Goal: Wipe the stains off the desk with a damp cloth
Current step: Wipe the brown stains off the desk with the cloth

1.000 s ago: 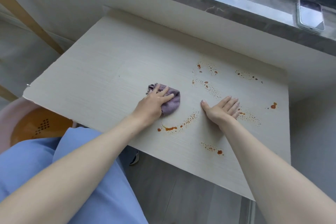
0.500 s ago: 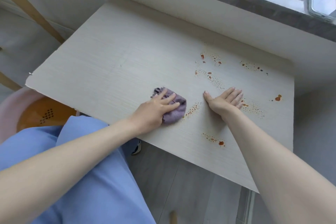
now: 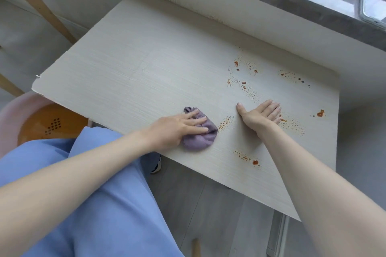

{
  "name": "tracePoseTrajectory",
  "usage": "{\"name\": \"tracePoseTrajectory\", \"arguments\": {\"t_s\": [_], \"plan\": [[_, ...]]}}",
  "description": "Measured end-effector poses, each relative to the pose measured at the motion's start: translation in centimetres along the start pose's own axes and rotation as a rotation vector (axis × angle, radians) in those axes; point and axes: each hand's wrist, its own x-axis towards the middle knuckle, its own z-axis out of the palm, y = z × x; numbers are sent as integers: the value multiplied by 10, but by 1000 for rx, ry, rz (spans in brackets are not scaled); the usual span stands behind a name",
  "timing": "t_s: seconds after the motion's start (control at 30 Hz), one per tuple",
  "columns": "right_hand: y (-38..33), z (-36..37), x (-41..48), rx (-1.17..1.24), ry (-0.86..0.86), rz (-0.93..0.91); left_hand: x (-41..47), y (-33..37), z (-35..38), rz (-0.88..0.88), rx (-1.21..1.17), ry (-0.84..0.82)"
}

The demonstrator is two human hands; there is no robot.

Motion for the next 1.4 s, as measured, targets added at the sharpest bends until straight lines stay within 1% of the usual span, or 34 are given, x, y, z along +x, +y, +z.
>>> {"name": "tracePoseTrajectory", "arguments": {"t_s": [0.03,0.1,0.13,0.17,0.2,0.27,0.33,0.37,0.43,0.5,0.53,0.57,0.6,0.67,0.7,0.73,0.8,0.87,0.9,0.93,1.0,1.07,1.1,1.17,1.23,1.3,1.33,1.37,1.4], "plan": [[0,0,0,0,3,-2,4,-8,-4,-25,-33,34],[1,1,1,4,1,-6,12,-7,-5,-147,-131,150],[1,1,1,4,4,-6,15,1,-1,-197,-142,182],[1,1,2,3,6,-6,16,12,6,-219,-132,178],[1,1,2,5,10,-4,14,21,14,-201,-112,145],[1,2,2,8,15,-1,4,32,22,-66,-48,56],[2,2,2,12,16,-2,1,20,15,41,-1,13],[0,1,2,16,18,-6,4,11,9,47,2,16],[0,2,2,17,30,-13,15,2,4,-39,-42,96],[1,3,3,21,35,-14,23,14,10,-152,-87,191],[1,3,4,21,41,-15,24,22,16,-176,-91,201],[1,4,3,21,44,-13,21,29,23,-165,-77,176],[1,4,4,22,48,-13,16,33,28,-114,-54,133],[2,3,4,20,39,-12,3,23,25,47,-34,41],[2,3,4,20,32,-13,-1,10,20,102,-47,24],[2,3,5,19,29,-15,-2,-3,14,117,-66,26],[2,3,6,20,28,-17,2,-18,7,38,-132,91],[2,4,5,21,35,-15,6,-7,9,-93,-190,206],[3,5,5,18,42,-14,7,1,15,-143,-192,236],[3,5,6,20,45,-14,5,10,21,-156,-186,228],[3,5,5,31,52,-13,-4,23,33,-45,-159,136],[3,5,5,26,51,-15,-12,21,32,85,-128,37],[3,4,4,22,45,-14,-14,14,27,120,-117,4],[2,4,3,13,40,-12,-13,3,19,153,-79,3],[1,3,0,17,34,-8,-12,3,23,127,-93,99],[2,2,-2,11,37,-10,-13,17,36,-26,-174,175],[2,2,-2,14,40,-13,-15,26,42,-67,-189,179],[2,1,-2,19,41,-14,-19,34,47,-63,-187,155],[3,2,-3,22,43,-15,-24,41,50,-11,-168,116]]}}
